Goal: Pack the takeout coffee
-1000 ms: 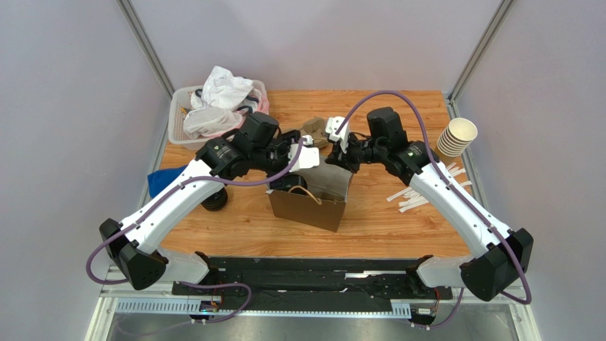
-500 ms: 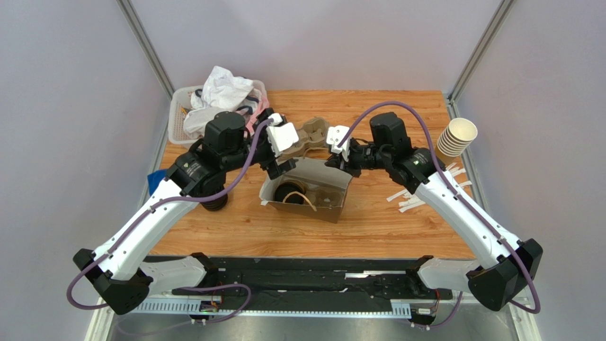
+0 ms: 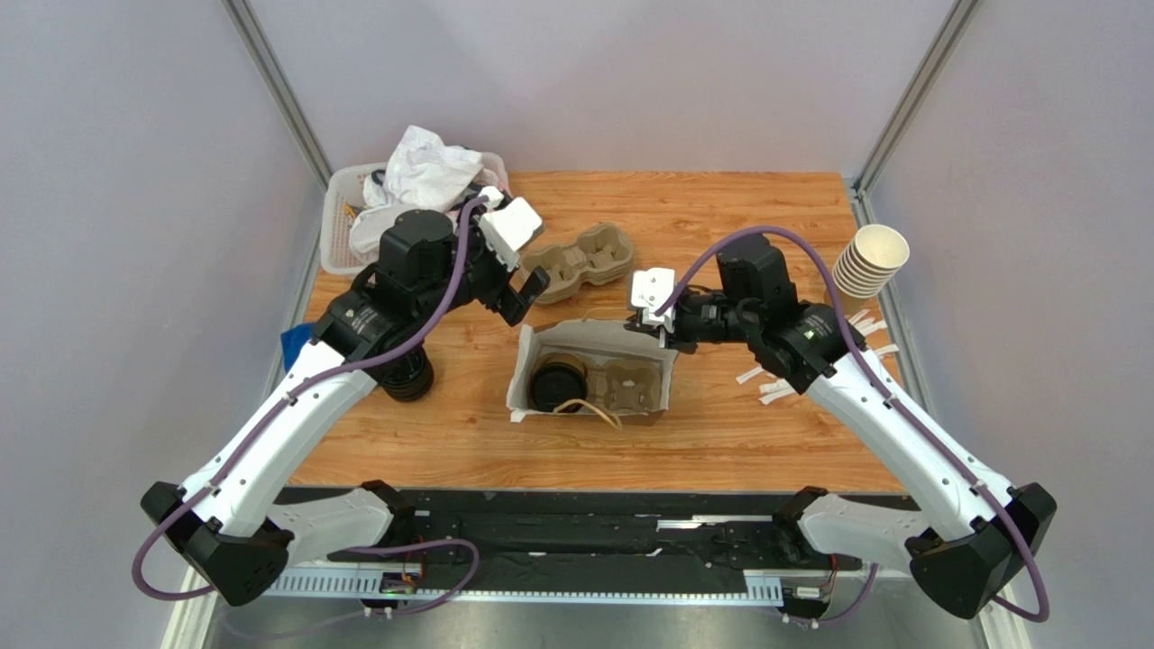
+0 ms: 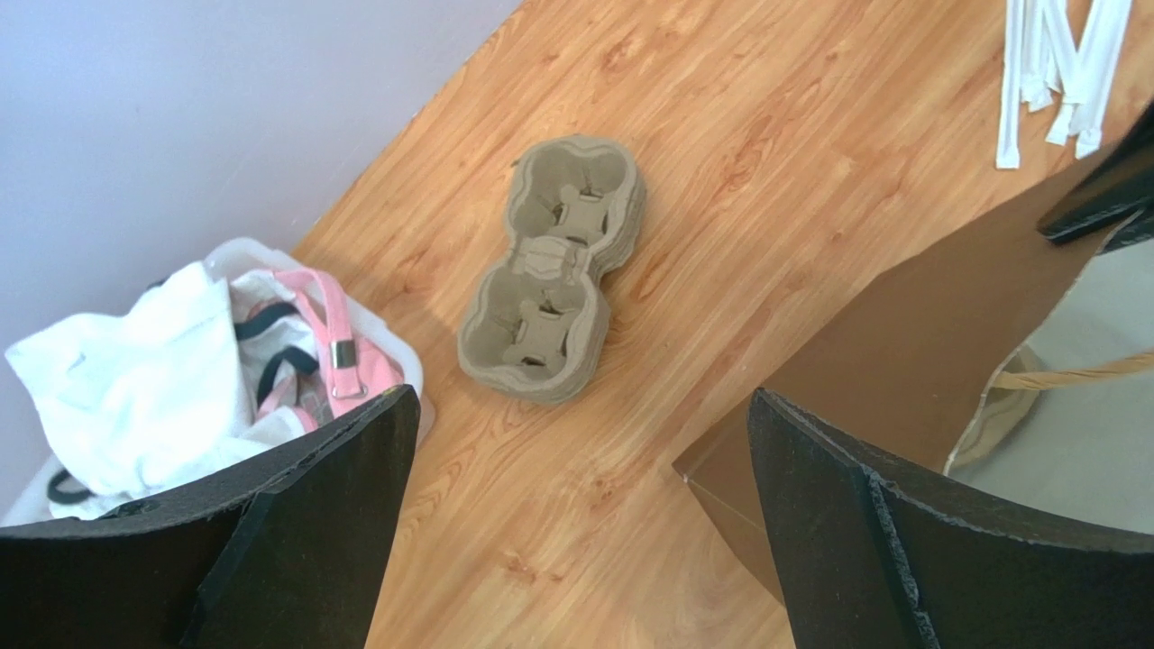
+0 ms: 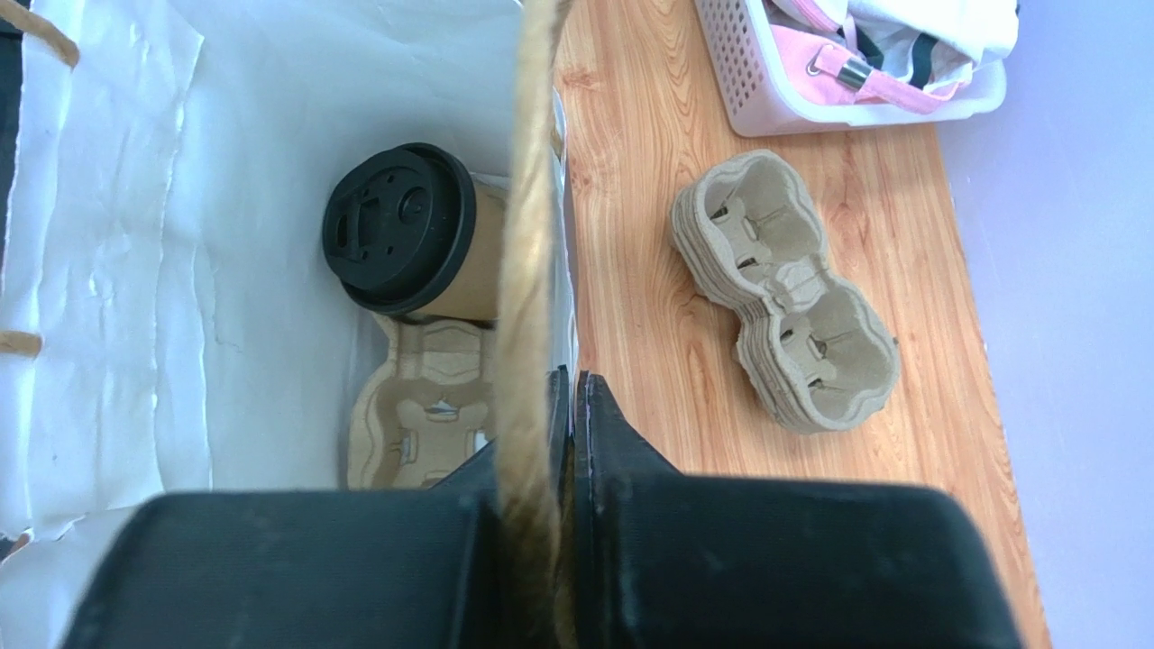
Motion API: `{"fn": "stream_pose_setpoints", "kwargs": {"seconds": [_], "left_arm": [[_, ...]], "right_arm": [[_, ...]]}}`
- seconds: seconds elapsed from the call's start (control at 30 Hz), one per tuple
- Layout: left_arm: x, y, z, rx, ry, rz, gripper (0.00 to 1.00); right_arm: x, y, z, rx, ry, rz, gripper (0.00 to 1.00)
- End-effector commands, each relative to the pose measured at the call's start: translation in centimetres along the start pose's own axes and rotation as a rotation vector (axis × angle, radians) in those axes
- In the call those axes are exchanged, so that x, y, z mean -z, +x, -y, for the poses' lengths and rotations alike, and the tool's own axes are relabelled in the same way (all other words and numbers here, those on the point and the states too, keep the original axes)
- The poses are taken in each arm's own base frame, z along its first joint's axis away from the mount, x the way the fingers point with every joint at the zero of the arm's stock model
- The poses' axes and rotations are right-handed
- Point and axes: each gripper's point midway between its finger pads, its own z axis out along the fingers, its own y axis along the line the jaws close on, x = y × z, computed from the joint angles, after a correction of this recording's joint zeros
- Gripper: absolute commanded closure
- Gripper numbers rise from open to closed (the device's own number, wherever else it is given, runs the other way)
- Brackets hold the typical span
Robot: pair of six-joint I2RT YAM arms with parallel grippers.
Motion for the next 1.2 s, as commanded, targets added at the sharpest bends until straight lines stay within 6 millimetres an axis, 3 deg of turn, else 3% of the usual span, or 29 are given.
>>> {"fn": "stream_pose_setpoints", "kwargs": {"seconds": [0.0, 0.23, 0.37, 0.53, 0.63, 0.67, 0.77, 1.0, 1.17], "left_arm": [[-0.4, 0.5, -0.7, 0.074, -0.046, 0.002, 0.01], [-1.1, 1.6, -0.9, 0.091, -0.050, -0.018, 0.01], [-1.5, 1.9, -1.2, 0.108, -0.052, -0.032, 0.01], [-1.4, 2.4, -1.9, 0.108, -0.075, -0.043, 0.01], [-1.4, 2.7, -2.6, 0.107, -0.108, -0.057, 0.01], [-1.3, 2.8, -2.9, 0.100, -0.121, -0.061, 0.01], [-1.4, 3.2, -3.8, 0.094, -0.161, -0.077, 0.01], [-1.8, 3.2, -5.1, 0.101, -0.186, -0.088, 0.01], [-2.1, 2.6, -6.1, 0.068, -0.193, -0.069, 0.01]], "right_arm": [[0.5, -1.4, 0.2, 0.087, 0.007, 0.043, 1.00], [0.0, -1.0, 0.6, 0.087, 0.008, 0.024, 1.00], [-0.3, -1.3, 2.1, 0.052, 0.031, -0.007, 0.97], [-1.6, 0.0, 3.7, -0.003, 0.044, -0.079, 0.93], [-2.0, 0.3, 4.8, -0.032, 0.067, -0.100, 0.81], [-2.0, 0.3, 5.1, -0.041, 0.075, -0.102, 0.72], [-2.2, 0.5, 6.4, -0.072, 0.097, -0.111, 0.58], [-1.2, -0.6, 8.5, -0.128, 0.152, -0.114, 0.36], [2.1, -4.9, 9.5, -0.144, 0.215, -0.054, 0.23]]}}
